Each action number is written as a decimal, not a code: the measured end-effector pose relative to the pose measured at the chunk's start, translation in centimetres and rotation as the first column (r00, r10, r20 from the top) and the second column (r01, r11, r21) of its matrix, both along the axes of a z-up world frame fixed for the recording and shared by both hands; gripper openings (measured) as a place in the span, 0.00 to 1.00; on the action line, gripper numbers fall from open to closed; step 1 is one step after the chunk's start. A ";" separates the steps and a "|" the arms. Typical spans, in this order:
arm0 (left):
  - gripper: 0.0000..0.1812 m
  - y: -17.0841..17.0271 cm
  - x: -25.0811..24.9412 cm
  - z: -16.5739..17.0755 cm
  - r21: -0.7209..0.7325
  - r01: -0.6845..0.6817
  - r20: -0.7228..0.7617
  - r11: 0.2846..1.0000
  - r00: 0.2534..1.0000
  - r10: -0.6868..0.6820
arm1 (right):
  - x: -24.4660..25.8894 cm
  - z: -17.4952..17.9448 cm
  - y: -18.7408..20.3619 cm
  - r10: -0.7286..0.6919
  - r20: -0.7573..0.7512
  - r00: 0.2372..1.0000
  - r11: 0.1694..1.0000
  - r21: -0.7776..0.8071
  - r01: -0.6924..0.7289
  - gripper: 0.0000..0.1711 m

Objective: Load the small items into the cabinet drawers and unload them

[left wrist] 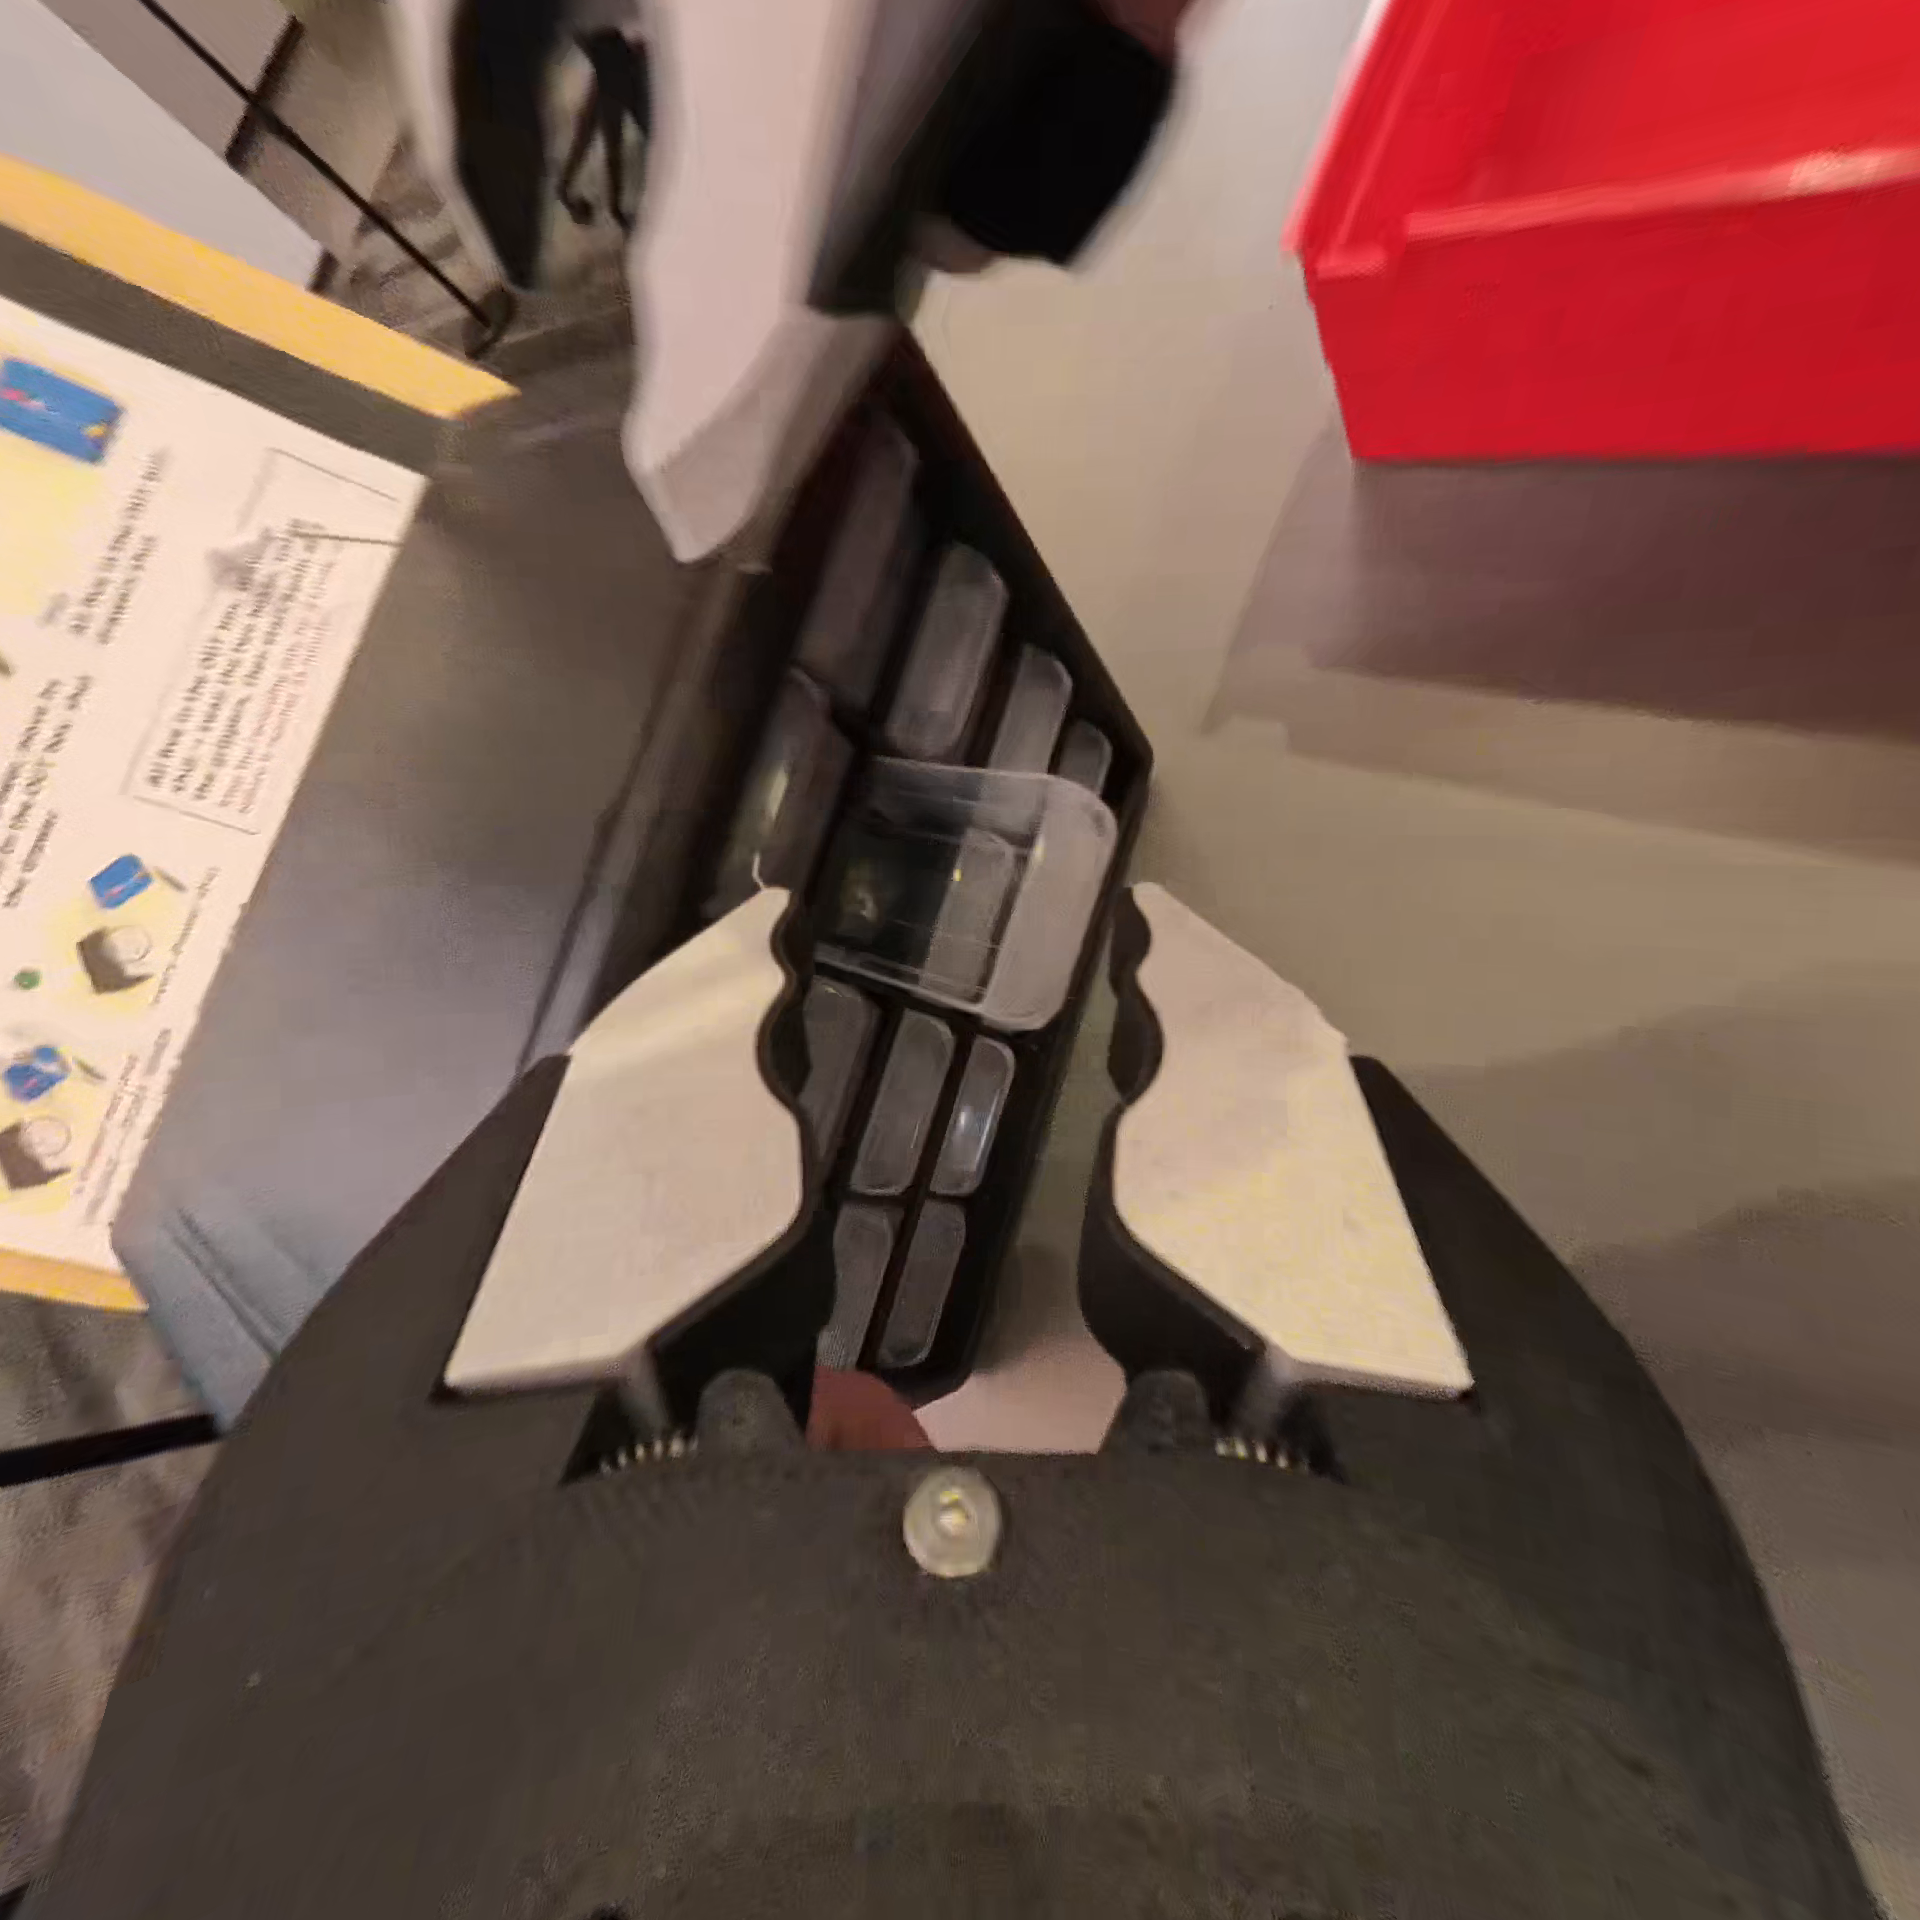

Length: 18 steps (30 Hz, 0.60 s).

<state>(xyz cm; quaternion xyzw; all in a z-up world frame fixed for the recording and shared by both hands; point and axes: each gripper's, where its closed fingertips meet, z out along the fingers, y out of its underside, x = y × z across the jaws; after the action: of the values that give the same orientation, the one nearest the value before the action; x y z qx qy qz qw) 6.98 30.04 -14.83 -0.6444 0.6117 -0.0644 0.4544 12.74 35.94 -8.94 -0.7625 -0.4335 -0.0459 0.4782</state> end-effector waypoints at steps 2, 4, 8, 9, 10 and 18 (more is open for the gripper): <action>0.31 0.3 0.2 -2.3 0.030 -0.004 -0.093 1.000 0.996 0.006 | 0.2 -1.5 1.1 -0.010 -0.015 1.000 0.993 -0.122 0.008 0.34; 0.27 0.5 0.5 -3.7 0.074 0.006 -0.152 0.997 0.988 0.005 | -0.3 -1.4 1.7 -0.004 -0.105 0.995 0.985 -0.173 -0.015 0.32; 0.21 1.0 0.9 -5.1 0.174 0.020 -0.239 0.985 0.971 0.022 | -0.7 -2.3 2.1 0.017 -0.176 0.984 0.959 -0.277 -0.066 0.33; 0.20 1.0 1.0 -5.4 0.168 0.011 -0.235 0.986 0.972 0.029 | -0.9 -2.5 2.0 0.022 -0.217 0.976 0.944 -0.316 -0.091 0.35; 0.18 1.1 1.1 -5.6 0.161 0.001 -0.230 0.987 0.973 0.037 | -1.0 -2.7 1.9 0.022 -0.250 0.968 0.929 -0.353 -0.112 0.36; 0.12 0.7 1.0 -5.8 0.168 -0.032 -0.218 0.985 0.974 0.069 | -0.6 -2.7 2.9 -0.003 -0.304 0.953 0.935 -0.338 -0.105 0.26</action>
<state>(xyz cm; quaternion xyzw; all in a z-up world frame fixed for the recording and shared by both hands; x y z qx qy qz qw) 7.98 30.70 -20.63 -0.6235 0.6455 0.0701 0.4355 12.16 38.81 -11.63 -0.8219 -0.3769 0.1605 0.3959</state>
